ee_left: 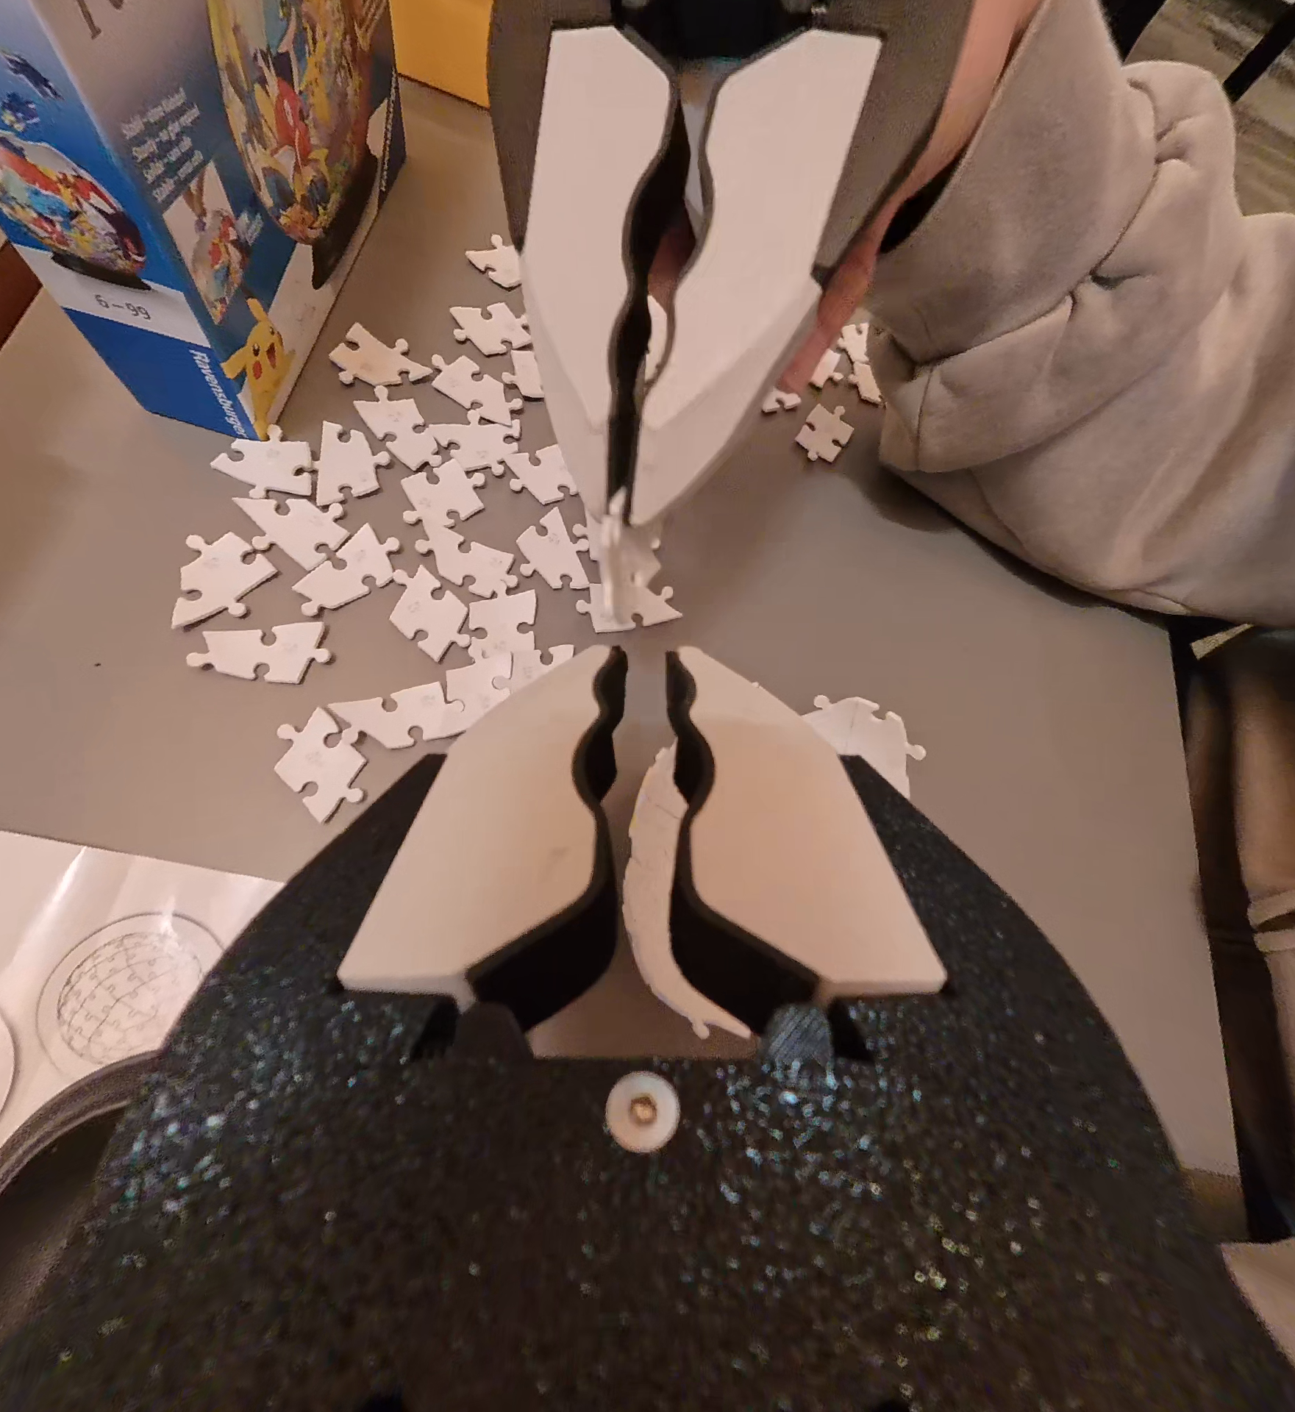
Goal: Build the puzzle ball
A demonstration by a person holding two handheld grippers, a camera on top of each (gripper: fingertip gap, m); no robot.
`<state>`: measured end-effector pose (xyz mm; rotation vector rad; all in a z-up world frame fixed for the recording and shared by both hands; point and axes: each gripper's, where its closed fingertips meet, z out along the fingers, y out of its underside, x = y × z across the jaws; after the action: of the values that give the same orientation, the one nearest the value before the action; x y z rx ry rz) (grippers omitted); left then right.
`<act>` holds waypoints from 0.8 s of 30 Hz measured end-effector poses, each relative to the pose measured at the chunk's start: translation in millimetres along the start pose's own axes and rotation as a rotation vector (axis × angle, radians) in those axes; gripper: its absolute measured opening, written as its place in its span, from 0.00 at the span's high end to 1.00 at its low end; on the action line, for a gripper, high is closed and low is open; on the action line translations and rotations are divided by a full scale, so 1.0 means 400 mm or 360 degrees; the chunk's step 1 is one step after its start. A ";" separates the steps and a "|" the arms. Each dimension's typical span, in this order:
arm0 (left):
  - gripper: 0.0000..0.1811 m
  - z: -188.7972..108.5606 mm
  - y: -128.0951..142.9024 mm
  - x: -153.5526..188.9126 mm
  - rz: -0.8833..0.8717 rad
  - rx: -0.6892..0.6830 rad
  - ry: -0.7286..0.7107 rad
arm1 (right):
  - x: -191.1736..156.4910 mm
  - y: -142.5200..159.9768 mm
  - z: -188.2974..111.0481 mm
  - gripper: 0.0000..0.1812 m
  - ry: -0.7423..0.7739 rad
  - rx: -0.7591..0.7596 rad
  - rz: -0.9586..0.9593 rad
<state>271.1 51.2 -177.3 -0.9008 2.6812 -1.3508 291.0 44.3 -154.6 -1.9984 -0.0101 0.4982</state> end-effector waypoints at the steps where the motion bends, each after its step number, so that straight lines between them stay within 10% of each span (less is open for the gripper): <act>1: 0.93 -0.005 -0.001 -0.002 -0.0002 0.0010 -0.0009 | 0.004 -0.004 -0.005 0.99 -0.0002 0.0030 0.0028; 24: 0.99 -0.025 -0.029 -0.006 -0.0052 0.0130 0.0047 | -0.026 0.025 0.024 0.98 -0.0080 -0.0094 -0.0059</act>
<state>276.3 54.4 -163.0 -0.9280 2.6219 -1.4798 276.3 45.5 -163.1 -2.0394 -0.0938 0.5296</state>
